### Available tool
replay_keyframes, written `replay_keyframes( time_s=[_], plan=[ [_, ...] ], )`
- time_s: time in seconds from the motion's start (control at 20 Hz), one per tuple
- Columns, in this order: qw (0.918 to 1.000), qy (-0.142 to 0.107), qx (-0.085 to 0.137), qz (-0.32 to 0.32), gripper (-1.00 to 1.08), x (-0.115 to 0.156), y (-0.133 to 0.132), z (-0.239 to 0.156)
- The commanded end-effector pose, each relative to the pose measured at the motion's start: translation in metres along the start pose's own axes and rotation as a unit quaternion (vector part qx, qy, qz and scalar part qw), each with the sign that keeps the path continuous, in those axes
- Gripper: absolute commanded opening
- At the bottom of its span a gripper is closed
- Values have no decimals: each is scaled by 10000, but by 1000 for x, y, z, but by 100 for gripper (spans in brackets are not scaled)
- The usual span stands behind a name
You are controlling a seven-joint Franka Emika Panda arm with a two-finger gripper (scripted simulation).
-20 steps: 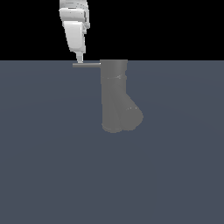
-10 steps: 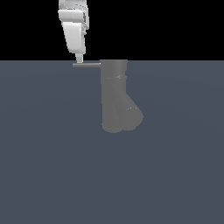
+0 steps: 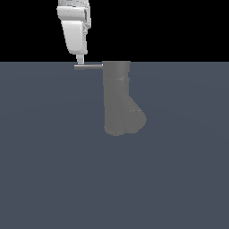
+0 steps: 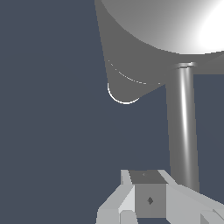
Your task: Turn on the faucet by rotating a designated handle.
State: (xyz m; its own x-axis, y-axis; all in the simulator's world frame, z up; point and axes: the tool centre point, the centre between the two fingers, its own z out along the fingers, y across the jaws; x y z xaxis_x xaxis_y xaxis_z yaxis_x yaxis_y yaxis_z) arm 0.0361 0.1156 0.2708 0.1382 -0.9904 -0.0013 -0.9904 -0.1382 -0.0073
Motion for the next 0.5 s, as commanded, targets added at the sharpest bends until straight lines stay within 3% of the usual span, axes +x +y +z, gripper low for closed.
replay_keyframes(
  time_s=[0.0, 0.45],
  plan=[
    [10000, 5, -38, 8, -100, 1, 10, 0],
    [10000, 5, -37, 10, -100, 3, 35, 0]
  ],
)
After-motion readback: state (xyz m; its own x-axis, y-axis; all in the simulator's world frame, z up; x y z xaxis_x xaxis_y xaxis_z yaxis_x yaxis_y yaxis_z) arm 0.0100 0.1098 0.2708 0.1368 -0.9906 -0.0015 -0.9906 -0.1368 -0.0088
